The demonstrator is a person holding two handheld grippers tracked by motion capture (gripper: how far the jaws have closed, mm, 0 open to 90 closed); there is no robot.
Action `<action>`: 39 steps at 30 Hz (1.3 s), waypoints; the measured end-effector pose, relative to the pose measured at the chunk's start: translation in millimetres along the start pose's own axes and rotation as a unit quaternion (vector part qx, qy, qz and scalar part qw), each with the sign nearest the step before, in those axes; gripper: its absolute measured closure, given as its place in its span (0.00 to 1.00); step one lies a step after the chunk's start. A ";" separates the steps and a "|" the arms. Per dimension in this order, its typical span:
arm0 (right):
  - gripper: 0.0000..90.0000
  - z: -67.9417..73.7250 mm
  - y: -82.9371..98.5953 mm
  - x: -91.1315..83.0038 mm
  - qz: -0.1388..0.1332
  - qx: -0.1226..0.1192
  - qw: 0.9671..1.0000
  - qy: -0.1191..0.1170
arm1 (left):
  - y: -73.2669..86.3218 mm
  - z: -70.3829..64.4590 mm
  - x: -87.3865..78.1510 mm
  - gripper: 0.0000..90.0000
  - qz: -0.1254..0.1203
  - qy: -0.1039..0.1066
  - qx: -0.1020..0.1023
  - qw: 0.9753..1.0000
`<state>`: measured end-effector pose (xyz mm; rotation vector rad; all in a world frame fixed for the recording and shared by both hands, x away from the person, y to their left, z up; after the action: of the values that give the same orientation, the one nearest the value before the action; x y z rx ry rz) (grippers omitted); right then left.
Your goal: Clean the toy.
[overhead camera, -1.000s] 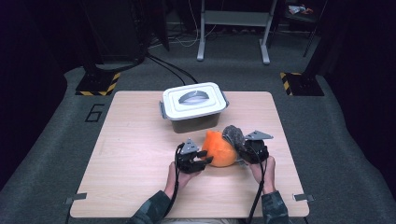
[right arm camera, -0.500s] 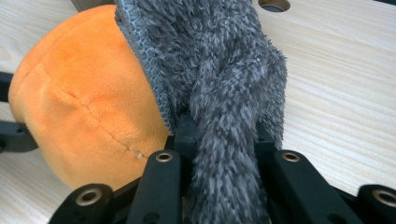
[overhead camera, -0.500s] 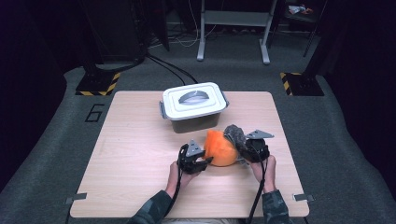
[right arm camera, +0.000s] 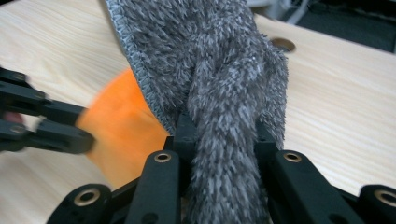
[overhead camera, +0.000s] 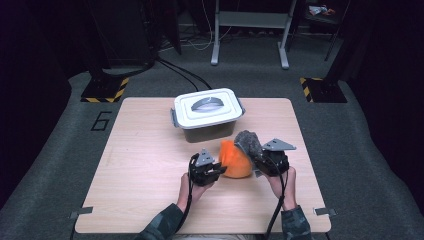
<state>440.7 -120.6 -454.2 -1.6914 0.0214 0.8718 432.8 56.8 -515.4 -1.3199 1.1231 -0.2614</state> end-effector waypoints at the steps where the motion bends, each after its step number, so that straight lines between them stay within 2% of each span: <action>1: 0.79 4.9 -2.5 0.0 0.000 -0.005 1.000 -0.007 | -0.3 -1.9 -0.3 0.85 0.000 0.000 0.001 1.000; 5: 0.78 22.8 -9.6 5.5 -0.001 -0.023 0.999 -0.026 | -1.5 -8.8 -1.8 0.85 0.007 0.006 -0.002 1.000; 7: 0.78 30.0 -8.8 12.1 0.011 -0.034 0.999 -0.032 | -1.5 -10.5 -1.2 0.85 0.010 0.003 0.001 1.000; 8: 0.78 32.2 -6.7 17.2 0.017 -0.040 0.999 -0.026 | -1.0 -10.1 -0.6 0.85 0.013 0.000 0.004 1.000; 11: 0.79 31.0 -1.6 25.0 0.025 -0.051 0.998 -0.018 | 2.0 -7.6 1.9 0.85 0.015 -0.001 -0.005 1.000; 16: 0.79 27.7 1.1 26.5 0.025 -0.042 0.999 -0.018 | 3.3 -4.6 3.1 0.85 0.015 0.000 -0.009 1.000; 20: 0.79 21.8 2.5 26.2 0.025 -0.045 0.999 -0.008 | 3.8 -3.9 3.8 0.85 0.013 -0.001 -0.013 1.000; 27: 0.79 2.7 12.3 24.0 0.033 -0.018 0.999 0.008 | 4.8 -2.3 4.8 0.85 0.012 0.001 -0.015 1.000; 30: 0.79 -4.3 16.5 23.3 0.037 -0.014 0.999 0.020 | 4.9 -1.9 5.0 0.85 0.012 0.001 -0.016 1.000; 32: 0.79 -13.2 22.0 23.2 0.046 -0.007 0.998 0.036 | 5.2 -1.4 4.7 0.85 0.014 0.003 -0.016 1.000; 36: 0.79 -25.5 33.3 25.4 0.052 0.022 0.998 0.041 | 5.5 -2.0 5.3 0.84 0.013 0.003 -0.016 1.000; 37: 0.79 -29.1 36.1 26.0 0.056 0.019 0.997 0.045 | 5.8 -1.5 5.3 0.84 0.015 0.001 -0.016 1.000; 39: 0.79 -34.1 44.1 29.5 0.074 0.030 0.995 0.063 | 6.4 0.1 5.1 0.84 0.016 0.000 -0.019 1.000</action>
<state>460.3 -151.4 -505.5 -1.7022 0.2600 0.8634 432.6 55.1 -523.3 -1.3348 1.1524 -0.2176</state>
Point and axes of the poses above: each handheld gripper's, and its own axes: x roughly forward along the jaws, y roughly out of its underside, z roughly to its left, the point moved 6 cm from there along x, roughly forward along the jaws, and after that the axes turned 1 degree about -x, right-handed, at the moved point
